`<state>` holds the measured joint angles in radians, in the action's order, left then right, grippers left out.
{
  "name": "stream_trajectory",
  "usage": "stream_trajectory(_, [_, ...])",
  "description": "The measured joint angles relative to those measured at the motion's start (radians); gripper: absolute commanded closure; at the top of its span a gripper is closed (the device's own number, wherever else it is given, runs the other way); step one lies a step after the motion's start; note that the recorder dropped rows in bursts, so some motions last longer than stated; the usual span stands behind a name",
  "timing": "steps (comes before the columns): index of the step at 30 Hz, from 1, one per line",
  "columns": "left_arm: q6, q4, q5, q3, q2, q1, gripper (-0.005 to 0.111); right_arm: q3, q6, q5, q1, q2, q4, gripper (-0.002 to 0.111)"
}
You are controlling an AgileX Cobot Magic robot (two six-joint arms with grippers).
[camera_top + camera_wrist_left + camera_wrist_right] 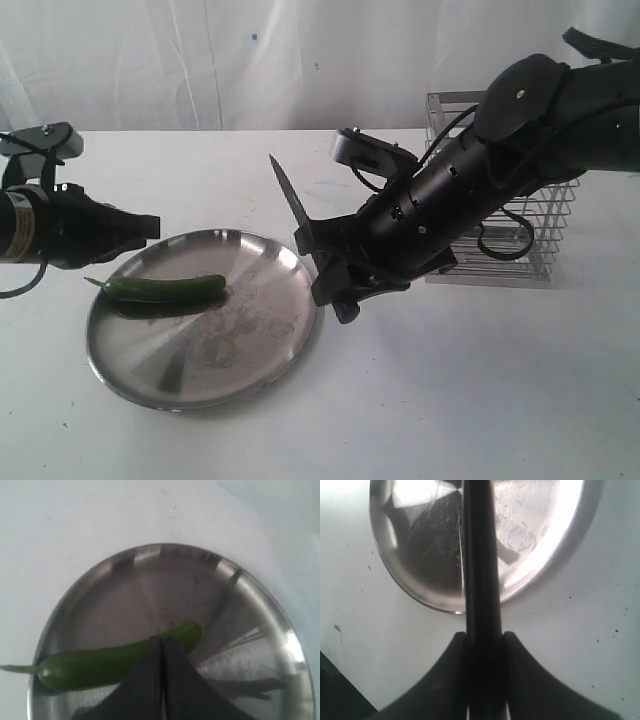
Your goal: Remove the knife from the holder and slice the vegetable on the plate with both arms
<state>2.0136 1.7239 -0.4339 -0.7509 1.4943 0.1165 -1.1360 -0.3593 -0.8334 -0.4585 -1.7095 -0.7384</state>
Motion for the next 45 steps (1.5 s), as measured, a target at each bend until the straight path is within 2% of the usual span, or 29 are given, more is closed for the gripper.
stream_trajectory(3, [-0.031, 0.002, 0.051, -0.015, 0.029, -0.002, 0.107, 0.0, 0.0, 0.0, 0.0, 0.0, 0.0, 0.108])
stream_trajectory(6, [-0.115, 0.015, 0.259, -0.015, 0.053, -0.002, 0.107, 0.0, 0.0, 0.0, 0.0, 0.0, 0.0, 0.108])
stream_trajectory(12, [-0.457, 0.019, 1.016, -0.054, 0.056, -0.004, 0.107, 0.002, 0.0, -0.004, 0.0, 0.0, 0.0, 0.108])
stream_trajectory(14, [-0.6, -0.016, 1.123, -0.067, 0.043, -0.014, 0.107, 0.008, -0.005, -0.002, 0.0, 0.0, 0.0, 0.108])
stream_trajectory(16, [-0.812, -0.212, 1.113, -0.078, 0.028, -0.022, 0.107, 0.015, -0.024, -0.002, 0.0, 0.0, -0.003, 0.108])
stream_trajectory(19, [-1.417, -0.809, 1.082, -0.08, 0.021, -0.023, 0.107, 0.019, -0.052, 0.007, 0.0, 0.0, -0.013, 0.108])
stream_trajectory(20, [-1.609, -1.066, 1.097, -0.075, 0.021, -0.023, 0.107, 0.019, -0.056, 0.009, 0.0, 0.0, -0.018, 0.108])
stream_trajectory(21, [-1.759, -1.209, 1.11, -0.073, 0.021, -0.023, 0.107, 0.021, -0.062, 0.014, 0.0, 0.0, -0.02, 0.108])
stream_trajectory(22, [-1.852, -1.35, 1.11, -0.073, 0.019, -0.023, 0.107, 0.021, -0.067, 0.019, 0.0, 0.0, -0.022, 0.108])
stream_trajectory(24, [-2.022, -1.534, 1.085, -0.081, 0.001, -0.018, 0.107, 0.021, -0.071, 0.032, 0.0, 0.0, -0.022, 0.108])
stream_trajectory(28, [-2.251, -1.692, 0.996, -0.133, -0.041, -0.008, 0.106, 0.021, -0.073, 0.031, 0.0, 0.0, -0.025, 0.108])
stream_trajectory(30, [-2.405, -1.754, 0.936, -0.151, -0.046, 0.0, 0.1, 0.021, -0.074, 0.031, 0.0, 0.0, -0.026, 0.108])
stream_trajectory(33, [-2.646, -1.856, 0.895, -0.155, -0.021, 0.009, 0.079, 0.021, -0.074, 0.044, 0.0, 0.0, -0.026, 0.108])
stream_trajectory(34, [-2.738, -1.89, 0.89, -0.155, -0.005, 0.009, 0.071, 0.021, -0.072, 0.053, 0.0, 0.0, -0.026, 0.108])
stream_trajectory(35, [-2.826, -1.923, 0.89, -0.155, 0.011, 0.011, 0.055, 0.021, -0.069, 0.062, 0.0, 0.0, -0.026, 0.108])
stream_trajectory(37, [-3.059, -2.006, 0.879, -0.155, 0.042, 0.011, 0.042, 0.021, -0.06, 0.072, 0.0, 0.0, -0.026, 0.108])
stream_trajectory(38, [-3.227, -2.061, 0.845, -0.155, 0.052, 0.011, 0.041, 0.021, -0.06, 0.07, 0.0, 0.0, -0.024, 0.108])
stream_trajectory(40, [-3.408, -2.17, 0.752, -0.155, 0.066, 0.011, 0.041, 0.021, -0.06, 0.054, 0.01, 0.0, -0.026, 0.108])
stream_trajectory(42, [-3.494, -2.257, 0.677, -0.157, 0.098, 0.011, 0.041, 0.021, -0.058, 0.0, 0.049, 0.0, -0.029, 0.108])
stream_trajectory(45, [-3.584, -2.284, 0.668, -0.157, 0.178, 0.011, 0.041, 0.021, -0.052, -0.115, 0.102, 0.0, -0.021, 0.108])
